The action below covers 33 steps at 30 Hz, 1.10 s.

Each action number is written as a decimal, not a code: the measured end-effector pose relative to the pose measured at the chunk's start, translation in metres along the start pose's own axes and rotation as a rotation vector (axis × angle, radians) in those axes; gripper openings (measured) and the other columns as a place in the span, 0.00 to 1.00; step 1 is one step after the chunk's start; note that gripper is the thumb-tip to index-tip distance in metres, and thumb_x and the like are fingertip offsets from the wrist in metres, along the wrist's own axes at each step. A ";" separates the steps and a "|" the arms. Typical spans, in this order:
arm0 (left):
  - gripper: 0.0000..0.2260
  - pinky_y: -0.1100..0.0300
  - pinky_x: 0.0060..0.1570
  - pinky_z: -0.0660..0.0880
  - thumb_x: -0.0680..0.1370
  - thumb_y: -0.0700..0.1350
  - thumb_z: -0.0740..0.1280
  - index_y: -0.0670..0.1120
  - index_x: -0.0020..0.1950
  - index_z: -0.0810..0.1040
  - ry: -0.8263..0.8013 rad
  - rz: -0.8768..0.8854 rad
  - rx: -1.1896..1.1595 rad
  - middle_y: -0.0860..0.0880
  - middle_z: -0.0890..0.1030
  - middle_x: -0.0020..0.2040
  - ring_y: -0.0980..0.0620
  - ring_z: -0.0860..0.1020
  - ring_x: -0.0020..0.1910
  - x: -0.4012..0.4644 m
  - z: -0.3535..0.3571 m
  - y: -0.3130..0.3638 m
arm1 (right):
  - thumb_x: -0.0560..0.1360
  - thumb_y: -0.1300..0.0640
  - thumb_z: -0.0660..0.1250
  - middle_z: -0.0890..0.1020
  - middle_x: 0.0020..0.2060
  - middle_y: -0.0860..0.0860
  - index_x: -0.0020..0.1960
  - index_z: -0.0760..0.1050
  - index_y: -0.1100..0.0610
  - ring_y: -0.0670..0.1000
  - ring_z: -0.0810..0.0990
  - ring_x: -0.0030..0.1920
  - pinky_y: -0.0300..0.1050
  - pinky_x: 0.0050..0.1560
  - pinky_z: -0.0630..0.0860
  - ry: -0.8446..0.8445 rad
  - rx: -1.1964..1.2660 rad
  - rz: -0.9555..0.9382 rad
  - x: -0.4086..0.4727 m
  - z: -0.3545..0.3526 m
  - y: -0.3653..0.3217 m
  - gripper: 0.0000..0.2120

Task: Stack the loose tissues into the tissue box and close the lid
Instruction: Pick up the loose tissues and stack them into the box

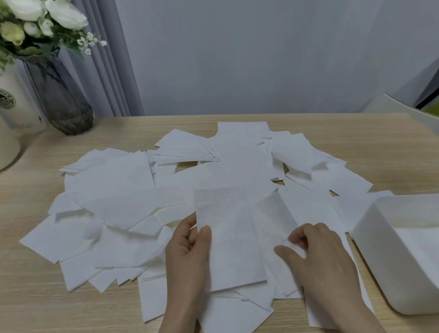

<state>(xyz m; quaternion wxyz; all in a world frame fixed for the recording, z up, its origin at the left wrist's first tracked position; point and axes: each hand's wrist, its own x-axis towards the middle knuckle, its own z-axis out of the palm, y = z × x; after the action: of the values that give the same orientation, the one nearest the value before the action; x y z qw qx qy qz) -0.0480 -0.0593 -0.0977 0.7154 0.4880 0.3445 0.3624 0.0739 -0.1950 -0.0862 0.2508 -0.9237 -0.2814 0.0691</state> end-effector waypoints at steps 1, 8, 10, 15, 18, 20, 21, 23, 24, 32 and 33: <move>0.11 0.60 0.38 0.79 0.80 0.36 0.63 0.50 0.56 0.78 -0.001 0.000 0.002 0.48 0.86 0.40 0.52 0.83 0.38 0.000 0.000 0.000 | 0.74 0.42 0.66 0.72 0.46 0.41 0.48 0.72 0.46 0.44 0.69 0.52 0.40 0.45 0.67 -0.006 -0.021 0.002 -0.001 -0.002 -0.001 0.09; 0.11 0.57 0.40 0.78 0.80 0.37 0.64 0.50 0.58 0.79 0.003 0.006 0.037 0.49 0.85 0.39 0.52 0.82 0.38 0.001 -0.001 -0.004 | 0.74 0.43 0.66 0.72 0.43 0.41 0.42 0.72 0.46 0.44 0.70 0.50 0.39 0.43 0.65 -0.021 -0.022 0.017 -0.007 -0.005 0.002 0.07; 0.11 0.62 0.37 0.77 0.80 0.37 0.64 0.50 0.57 0.79 0.000 0.015 0.045 0.51 0.85 0.37 0.55 0.82 0.37 0.001 -0.001 -0.004 | 0.73 0.43 0.68 0.71 0.46 0.40 0.50 0.71 0.46 0.43 0.71 0.52 0.40 0.45 0.67 0.016 0.060 0.034 -0.007 -0.004 0.003 0.10; 0.11 0.60 0.38 0.77 0.80 0.36 0.64 0.50 0.57 0.79 0.008 0.017 0.049 0.51 0.86 0.39 0.56 0.83 0.37 0.001 -0.001 -0.004 | 0.71 0.44 0.70 0.71 0.50 0.42 0.58 0.67 0.46 0.44 0.72 0.54 0.41 0.46 0.69 -0.017 0.143 0.094 0.001 -0.005 0.004 0.20; 0.11 0.58 0.40 0.77 0.80 0.36 0.64 0.50 0.56 0.79 0.009 0.018 0.046 0.50 0.85 0.38 0.55 0.82 0.37 0.002 0.000 -0.004 | 0.71 0.45 0.71 0.75 0.48 0.42 0.55 0.68 0.46 0.45 0.75 0.52 0.41 0.41 0.68 -0.066 0.189 0.132 0.007 -0.006 0.006 0.18; 0.11 0.61 0.38 0.78 0.80 0.36 0.64 0.50 0.56 0.79 0.005 0.020 0.049 0.51 0.84 0.36 0.56 0.81 0.36 0.002 -0.001 -0.004 | 0.71 0.46 0.70 0.78 0.46 0.42 0.52 0.71 0.47 0.46 0.76 0.49 0.41 0.37 0.67 -0.069 0.202 0.129 0.010 -0.005 0.007 0.14; 0.11 0.62 0.37 0.77 0.80 0.36 0.64 0.50 0.56 0.79 0.004 0.021 0.047 0.52 0.83 0.34 0.56 0.81 0.35 0.002 -0.001 -0.004 | 0.72 0.46 0.69 0.78 0.43 0.43 0.50 0.72 0.48 0.47 0.76 0.47 0.41 0.36 0.67 -0.053 0.192 0.117 0.011 -0.004 0.007 0.11; 0.11 0.61 0.37 0.77 0.80 0.36 0.64 0.49 0.57 0.79 0.001 0.022 0.039 0.52 0.82 0.33 0.55 0.80 0.35 0.002 -0.001 -0.004 | 0.74 0.48 0.67 0.77 0.37 0.44 0.44 0.74 0.48 0.48 0.76 0.42 0.42 0.34 0.66 -0.008 0.199 0.095 0.011 -0.005 0.007 0.05; 0.11 0.61 0.37 0.76 0.80 0.36 0.64 0.49 0.57 0.79 0.000 0.022 0.039 0.52 0.81 0.33 0.56 0.79 0.35 0.002 -0.001 -0.004 | 0.75 0.49 0.66 0.77 0.33 0.45 0.41 0.75 0.49 0.47 0.76 0.39 0.43 0.34 0.67 0.017 0.224 0.086 0.012 -0.005 0.008 0.06; 0.11 0.58 0.39 0.75 0.80 0.37 0.64 0.49 0.57 0.79 0.004 0.018 0.043 0.53 0.82 0.33 0.56 0.80 0.34 0.003 -0.002 -0.005 | 0.76 0.57 0.69 0.81 0.39 0.37 0.50 0.83 0.53 0.36 0.78 0.44 0.32 0.42 0.70 0.084 0.529 0.146 0.018 -0.009 0.019 0.06; 0.11 0.58 0.38 0.75 0.80 0.37 0.64 0.49 0.58 0.79 0.004 0.018 0.044 0.54 0.81 0.32 0.56 0.79 0.34 0.003 -0.002 -0.005 | 0.76 0.57 0.69 0.81 0.40 0.37 0.52 0.83 0.53 0.35 0.78 0.44 0.31 0.42 0.70 0.086 0.565 0.147 0.019 -0.009 0.019 0.07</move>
<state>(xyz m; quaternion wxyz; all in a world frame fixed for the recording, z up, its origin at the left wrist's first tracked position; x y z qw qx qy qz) -0.0469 -0.0573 -0.1037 0.7007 0.5059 0.3491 0.3623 0.1011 -0.2022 -0.0881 0.5042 -0.8371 -0.1726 0.1234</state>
